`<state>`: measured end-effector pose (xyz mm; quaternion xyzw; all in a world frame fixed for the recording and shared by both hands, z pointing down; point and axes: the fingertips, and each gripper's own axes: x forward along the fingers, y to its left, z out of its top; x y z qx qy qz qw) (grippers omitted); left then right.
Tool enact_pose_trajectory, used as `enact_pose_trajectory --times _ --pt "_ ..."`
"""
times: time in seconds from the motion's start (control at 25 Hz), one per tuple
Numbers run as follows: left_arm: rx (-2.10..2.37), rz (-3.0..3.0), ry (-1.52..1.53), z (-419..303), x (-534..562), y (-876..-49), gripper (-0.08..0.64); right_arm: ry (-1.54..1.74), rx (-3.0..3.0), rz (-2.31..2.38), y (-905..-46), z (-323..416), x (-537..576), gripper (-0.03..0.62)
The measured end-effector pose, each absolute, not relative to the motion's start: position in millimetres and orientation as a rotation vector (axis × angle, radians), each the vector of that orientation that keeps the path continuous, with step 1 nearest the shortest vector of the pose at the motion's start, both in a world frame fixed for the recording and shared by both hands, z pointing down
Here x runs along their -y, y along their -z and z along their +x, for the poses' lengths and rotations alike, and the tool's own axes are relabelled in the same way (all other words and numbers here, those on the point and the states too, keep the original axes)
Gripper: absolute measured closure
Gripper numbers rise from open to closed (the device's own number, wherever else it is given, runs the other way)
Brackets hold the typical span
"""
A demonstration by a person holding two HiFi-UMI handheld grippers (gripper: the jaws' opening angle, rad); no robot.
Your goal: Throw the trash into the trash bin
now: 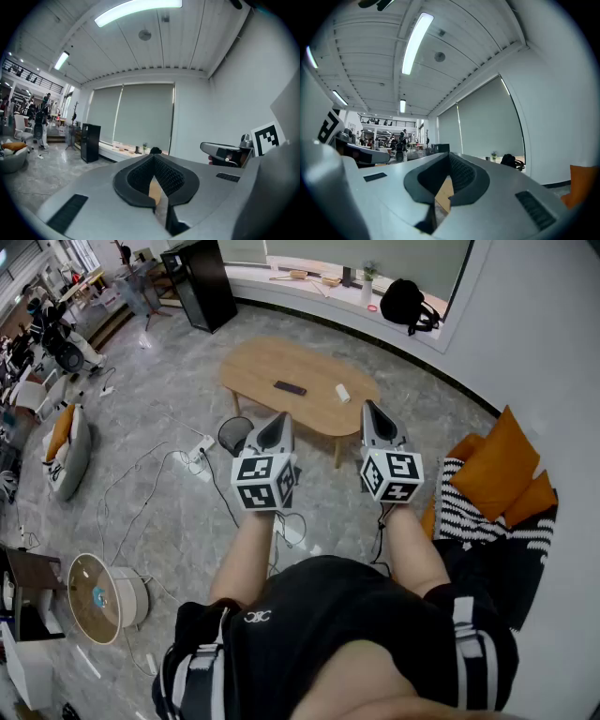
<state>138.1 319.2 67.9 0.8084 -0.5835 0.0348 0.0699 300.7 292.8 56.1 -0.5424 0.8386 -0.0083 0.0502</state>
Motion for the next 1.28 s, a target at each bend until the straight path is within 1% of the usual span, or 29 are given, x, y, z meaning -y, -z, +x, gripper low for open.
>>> enact_pose_trajectory --times 0.44,0.8,1.28 --pt "1.762 2.432 -0.094 121.5 -323.6 -65.3 0.548 0.031 -2.579 -1.603 -54.7 278.7 -300.8 0.580" --pt "1.725 2.448 -0.086 87.2 -327.0 -73.4 0.548 -0.029 -2.557 -1.670 -58.3 246.9 -302.2 0.580" --pt "1.694 2.459 -0.126 76.5 -303.7 -88.3 0.548 0.000 -2.537 -1.709 -69.5 232.2 -273.3 0.580"
